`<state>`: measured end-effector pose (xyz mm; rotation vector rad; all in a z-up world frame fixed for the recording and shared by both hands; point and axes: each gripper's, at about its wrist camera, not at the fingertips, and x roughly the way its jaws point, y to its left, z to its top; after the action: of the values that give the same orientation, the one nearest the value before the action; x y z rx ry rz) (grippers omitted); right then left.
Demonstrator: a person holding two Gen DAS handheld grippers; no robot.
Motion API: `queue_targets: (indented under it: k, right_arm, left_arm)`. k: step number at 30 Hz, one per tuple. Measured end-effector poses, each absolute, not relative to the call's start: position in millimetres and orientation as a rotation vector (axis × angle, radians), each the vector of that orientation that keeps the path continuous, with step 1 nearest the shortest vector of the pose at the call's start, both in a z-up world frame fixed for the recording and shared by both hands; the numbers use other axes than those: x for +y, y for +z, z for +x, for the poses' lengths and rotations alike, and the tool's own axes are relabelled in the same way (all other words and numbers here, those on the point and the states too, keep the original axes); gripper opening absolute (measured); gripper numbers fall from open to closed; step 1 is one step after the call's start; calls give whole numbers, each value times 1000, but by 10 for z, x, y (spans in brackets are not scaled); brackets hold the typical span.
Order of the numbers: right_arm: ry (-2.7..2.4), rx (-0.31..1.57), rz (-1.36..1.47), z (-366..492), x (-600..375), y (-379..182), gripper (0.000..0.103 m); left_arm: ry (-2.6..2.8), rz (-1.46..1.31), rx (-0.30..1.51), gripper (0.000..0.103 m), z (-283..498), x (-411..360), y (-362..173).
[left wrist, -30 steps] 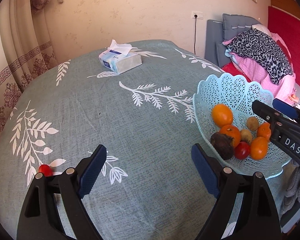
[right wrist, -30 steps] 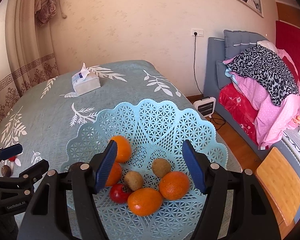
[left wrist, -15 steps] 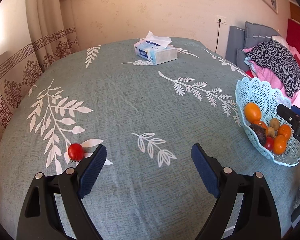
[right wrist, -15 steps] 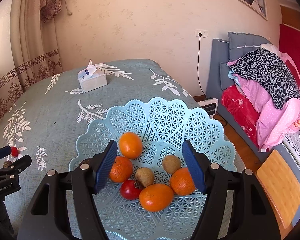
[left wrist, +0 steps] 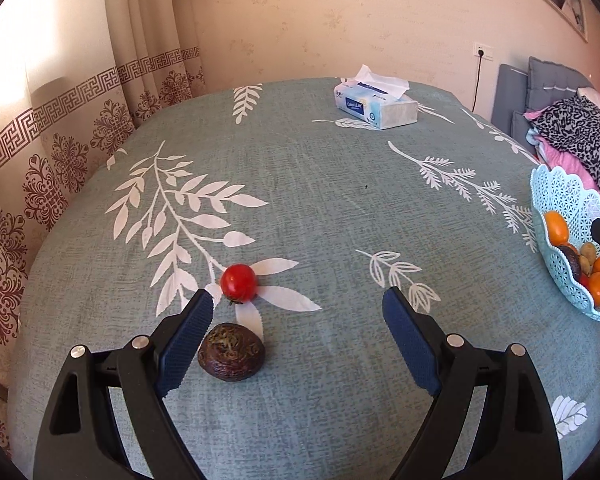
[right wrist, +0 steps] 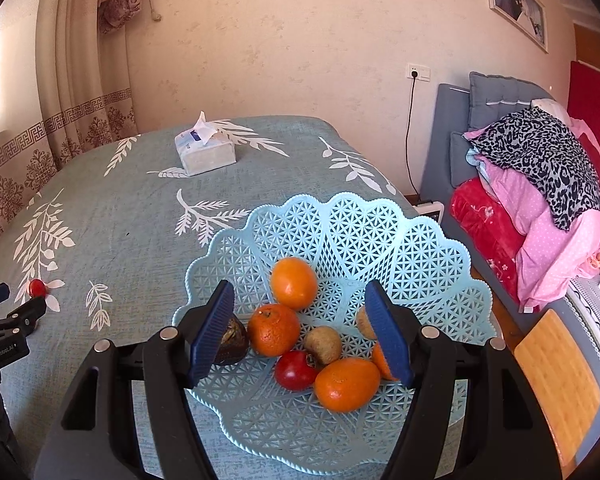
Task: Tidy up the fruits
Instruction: 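Withdraw both tools toward the last passion fruit and red tomato, then grasp the second brown passion fruit with the left tool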
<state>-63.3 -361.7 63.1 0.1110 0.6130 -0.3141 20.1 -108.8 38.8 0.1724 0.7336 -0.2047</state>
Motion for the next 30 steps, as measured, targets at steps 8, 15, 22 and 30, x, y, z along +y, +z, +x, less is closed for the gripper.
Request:
queue_targets:
  k: [8, 15, 22, 30]
  right_arm:
    - [-288, 621, 89, -605, -3458, 620, 70]
    - [-242, 623, 73, -570, -3292, 606, 70]
    - [-186, 624, 53, -551, -3104, 620, 70]
    - [-115, 633, 14, -459, -2824, 622, 70]
  left_arm:
    - [-162, 142, 762, 86, 233, -845, 287]
    - [-152, 78, 800, 86, 297, -656, 226]
    - [-159, 79, 844, 70, 332, -630, 165]
    - [-194, 75, 847, 43, 288, -614, 137]
